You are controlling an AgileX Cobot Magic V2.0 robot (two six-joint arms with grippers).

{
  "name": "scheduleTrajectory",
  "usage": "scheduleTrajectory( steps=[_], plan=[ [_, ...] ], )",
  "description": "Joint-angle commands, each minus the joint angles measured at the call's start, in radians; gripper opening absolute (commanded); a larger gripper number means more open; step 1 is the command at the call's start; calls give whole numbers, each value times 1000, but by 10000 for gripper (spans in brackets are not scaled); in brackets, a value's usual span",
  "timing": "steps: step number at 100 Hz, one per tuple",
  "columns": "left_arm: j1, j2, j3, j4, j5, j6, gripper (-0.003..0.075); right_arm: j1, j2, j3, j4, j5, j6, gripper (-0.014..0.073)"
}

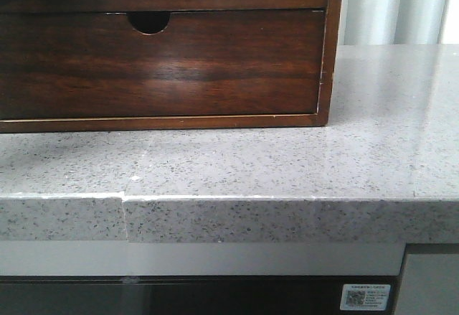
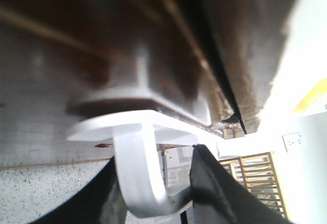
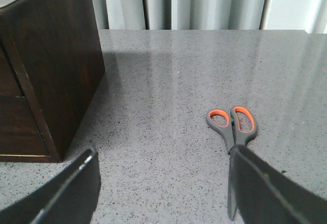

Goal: Put scissors in drawer with both arms
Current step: 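Pull the drawer out toward the robot with the left gripper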

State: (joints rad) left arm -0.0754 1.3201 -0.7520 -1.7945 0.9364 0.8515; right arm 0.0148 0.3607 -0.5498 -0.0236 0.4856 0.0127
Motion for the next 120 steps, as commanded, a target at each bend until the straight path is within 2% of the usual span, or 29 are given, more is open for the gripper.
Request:
scheduleTrajectory(
  steps=[1,28,49,98,120],
  plan=[
    [2,-21,-30,-74,46,22,151,-7,17,-38,-11,-73,-5,482],
    [2,-21,-30,-40,79,22,94,-7,17,-38,-11,-73,-5,483],
    [2,-57,1,-11,100,52,92,-7,17,-38,-11,-70,-5,483],
    [2,-449,341,31,128,53,92,-7,17,-38,-11,-43,-5,483],
    [2,-617,424,29,63,53,92,-7,17,-38,-11,-43,-5,482]
  ],
)
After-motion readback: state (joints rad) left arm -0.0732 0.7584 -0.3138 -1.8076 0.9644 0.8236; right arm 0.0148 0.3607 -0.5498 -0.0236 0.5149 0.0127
